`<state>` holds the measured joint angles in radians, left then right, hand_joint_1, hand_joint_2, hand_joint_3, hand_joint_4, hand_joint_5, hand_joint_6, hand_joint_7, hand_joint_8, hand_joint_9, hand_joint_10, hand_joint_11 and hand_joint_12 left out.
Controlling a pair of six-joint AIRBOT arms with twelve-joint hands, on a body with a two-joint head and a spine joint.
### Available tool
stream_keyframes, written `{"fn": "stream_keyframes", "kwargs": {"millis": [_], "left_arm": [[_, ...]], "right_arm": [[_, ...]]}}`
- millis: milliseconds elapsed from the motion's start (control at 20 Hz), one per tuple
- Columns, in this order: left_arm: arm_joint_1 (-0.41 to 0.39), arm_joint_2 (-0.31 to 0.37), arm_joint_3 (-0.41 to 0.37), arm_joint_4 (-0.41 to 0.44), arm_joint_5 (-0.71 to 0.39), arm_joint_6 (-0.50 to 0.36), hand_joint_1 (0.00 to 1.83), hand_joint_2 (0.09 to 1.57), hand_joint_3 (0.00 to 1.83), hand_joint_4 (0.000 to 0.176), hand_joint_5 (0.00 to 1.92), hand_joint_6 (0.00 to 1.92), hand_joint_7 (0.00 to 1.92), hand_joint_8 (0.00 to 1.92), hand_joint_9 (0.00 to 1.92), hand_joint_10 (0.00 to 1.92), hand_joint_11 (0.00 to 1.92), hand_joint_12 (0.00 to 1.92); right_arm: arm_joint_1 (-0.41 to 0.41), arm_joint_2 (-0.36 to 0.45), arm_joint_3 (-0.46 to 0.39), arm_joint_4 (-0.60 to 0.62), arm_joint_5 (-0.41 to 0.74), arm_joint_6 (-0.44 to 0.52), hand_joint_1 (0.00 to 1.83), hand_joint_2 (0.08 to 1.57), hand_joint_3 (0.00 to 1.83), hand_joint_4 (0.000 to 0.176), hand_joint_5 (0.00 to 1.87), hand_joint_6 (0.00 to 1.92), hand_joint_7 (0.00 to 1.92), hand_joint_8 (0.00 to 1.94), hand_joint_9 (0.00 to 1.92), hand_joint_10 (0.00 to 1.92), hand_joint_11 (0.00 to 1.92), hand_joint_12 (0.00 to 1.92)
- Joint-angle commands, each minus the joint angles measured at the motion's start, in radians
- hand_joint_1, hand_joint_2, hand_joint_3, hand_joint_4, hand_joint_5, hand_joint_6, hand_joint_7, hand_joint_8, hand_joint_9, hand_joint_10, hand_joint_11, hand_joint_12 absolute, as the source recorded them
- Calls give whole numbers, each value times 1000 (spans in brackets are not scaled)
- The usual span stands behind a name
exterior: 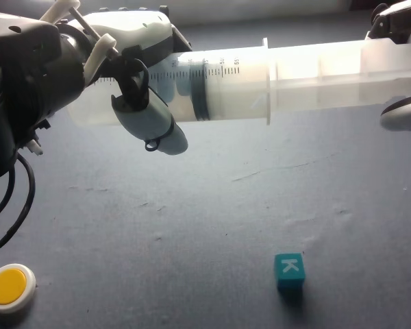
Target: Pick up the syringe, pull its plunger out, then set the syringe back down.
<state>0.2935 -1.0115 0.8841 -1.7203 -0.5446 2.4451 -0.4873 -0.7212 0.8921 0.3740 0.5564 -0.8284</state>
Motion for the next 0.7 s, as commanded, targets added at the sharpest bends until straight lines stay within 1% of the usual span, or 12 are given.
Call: {"fn": "stream_keyframes", "kwargs": {"millis": [0, 50, 100, 150, 200, 250, 350, 450, 550, 600, 650], "left_arm": [[-14, 13, 7, 56, -32, 7, 1337, 1212, 0, 0, 730, 1438, 843, 1150, 680, 1406, 505, 1333], [-14, 13, 7, 56, -32, 7, 1342, 1199, 0, 0, 750, 1406, 877, 1092, 701, 1381, 518, 1325], [-14, 13, 7, 56, -32, 8, 1342, 1198, 0, 0, 747, 1413, 883, 1064, 704, 1388, 519, 1299], [-14, 13, 7, 56, -32, 9, 1341, 1200, 0, 0, 739, 1423, 877, 1070, 704, 1395, 528, 1296], [-14, 13, 7, 56, -32, 9, 1342, 1198, 0, 0, 749, 1418, 885, 1052, 705, 1388, 527, 1290], [-14, 13, 7, 56, -32, 9, 1342, 1197, 0, 0, 757, 1416, 878, 1055, 711, 1378, 521, 1284], [-14, 13, 8, 56, -32, 9, 1346, 1191, 0, 0, 753, 1396, 870, 1060, 748, 1365, 553, 1259], [-14, 13, 8, 56, -32, 9, 1341, 1200, 1, 0, 740, 1419, 859, 1093, 719, 1381, 536, 1241], [-14, 13, 8, 56, -32, 9, 1344, 1193, 0, 0, 754, 1379, 884, 1079, 722, 1375, 519, 1278], [-13, 13, 8, 56, -32, 10, 1345, 1189, 0, 0, 766, 1391, 894, 1054, 727, 1349, 536, 1289], [-13, 13, 8, 56, -32, 11, 1343, 1193, 1, 0, 759, 1412, 874, 1070, 723, 1356, 544, 1285]], "right_arm": [[4, 12, 13, 6, 118, -5, 1106, 1115, 0, 0, 719, 540, 769, 622, 649, 602, 335, 941], [4, 11, 13, 6, 118, -4, 956, 1061, 0, 0, 533, 168, 634, 201, 553, 293, 203, 888], [5, 11, 13, 6, 118, -3, 863, 1045, 0, 0, 390, 36, 489, 44, 442, 99, 58, 863], [5, 11, 13, 6, 118, -3, 857, 1040, 0, 0, 347, 7, 429, 9, 399, 38, 11, 836], [5, 11, 13, 6, 118, -2, 849, 1032, 0, 0, 333, 1, 397, 2, 380, 16, 2, 803], [5, 11, 13, 6, 118, -2, 822, 1031, 0, 0, 319, 0, 387, 0, 369, 8, 3, 793], [4, 11, 13, 6, 118, -2, 794, 1023, 0, 0, 285, 0, 353, 1, 342, 1, 16, 696], [4, 11, 13, 6, 118, -2, 763, 1000, 0, 0, 215, 0, 280, 0, 288, 0, 8, 672], [4, 11, 13, 6, 118, -1, 769, 964, 0, 0, 160, 0, 227, 0, 239, 0, 0, 598], [4, 11, 12, 5, 115, 1, 774, 940, 0, 0, 152, 0, 212, 0, 221, 0, 0, 568], [5, 11, 12, -12, 106, 12, 767, 930, 0, 0, 144, 0, 198, 0, 206, 0, 0, 539]]}}
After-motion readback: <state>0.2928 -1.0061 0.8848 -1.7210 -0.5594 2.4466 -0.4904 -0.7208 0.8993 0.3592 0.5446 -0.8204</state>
